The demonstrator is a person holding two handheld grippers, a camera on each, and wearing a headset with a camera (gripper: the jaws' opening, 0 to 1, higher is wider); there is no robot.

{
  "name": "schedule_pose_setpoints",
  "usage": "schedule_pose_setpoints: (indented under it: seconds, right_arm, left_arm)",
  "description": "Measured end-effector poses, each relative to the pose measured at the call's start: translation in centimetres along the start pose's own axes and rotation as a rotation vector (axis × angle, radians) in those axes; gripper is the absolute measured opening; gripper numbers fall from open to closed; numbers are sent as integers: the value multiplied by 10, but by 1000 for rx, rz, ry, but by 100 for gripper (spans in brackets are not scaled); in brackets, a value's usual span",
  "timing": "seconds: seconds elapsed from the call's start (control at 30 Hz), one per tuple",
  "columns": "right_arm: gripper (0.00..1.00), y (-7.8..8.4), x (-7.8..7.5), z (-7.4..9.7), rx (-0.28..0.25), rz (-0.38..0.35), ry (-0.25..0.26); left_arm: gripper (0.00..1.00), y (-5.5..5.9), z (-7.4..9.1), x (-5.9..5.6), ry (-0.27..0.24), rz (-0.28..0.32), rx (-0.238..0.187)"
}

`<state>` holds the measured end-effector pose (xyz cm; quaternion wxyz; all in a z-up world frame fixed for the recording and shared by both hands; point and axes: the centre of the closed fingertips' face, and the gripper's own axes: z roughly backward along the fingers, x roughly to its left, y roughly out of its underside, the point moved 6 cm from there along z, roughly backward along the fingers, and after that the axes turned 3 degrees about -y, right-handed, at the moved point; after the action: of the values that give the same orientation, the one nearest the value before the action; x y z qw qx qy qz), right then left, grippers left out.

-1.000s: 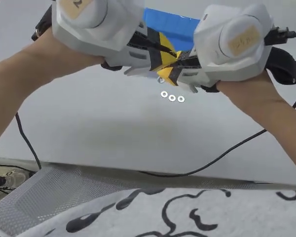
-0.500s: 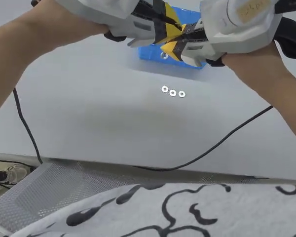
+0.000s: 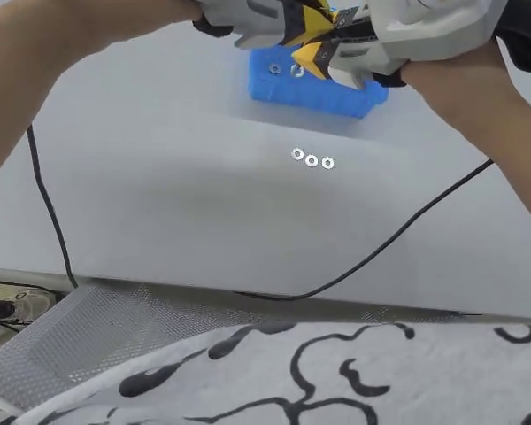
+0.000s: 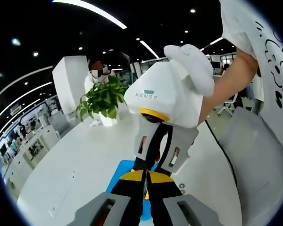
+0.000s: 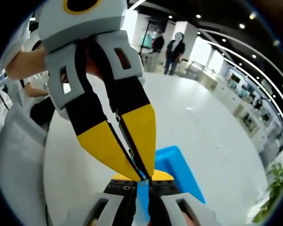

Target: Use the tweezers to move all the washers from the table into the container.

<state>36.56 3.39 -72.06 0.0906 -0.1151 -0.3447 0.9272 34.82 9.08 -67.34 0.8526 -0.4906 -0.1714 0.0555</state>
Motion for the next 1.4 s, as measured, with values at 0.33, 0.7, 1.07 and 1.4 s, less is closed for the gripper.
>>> schedule_pose_setpoints:
  seconds: [0.33,0.7,1.07,1.4]
  right_arm:
    - [4,2,-4,-10,12,-12,-9]
    - [4,16,-10,-28,51,-33,-31]
    - [4,25,-11,-42,70,-50,-58]
    - [4,25,-11,-48,58,-46,-74]
  left_arm:
    - [0,10,-8,7,1,-3,22]
    - [0,29,-22,12,19,13,45]
    - [0,43,-29,14,20,42,68]
    - [0,48,-24,15,8,105,69]
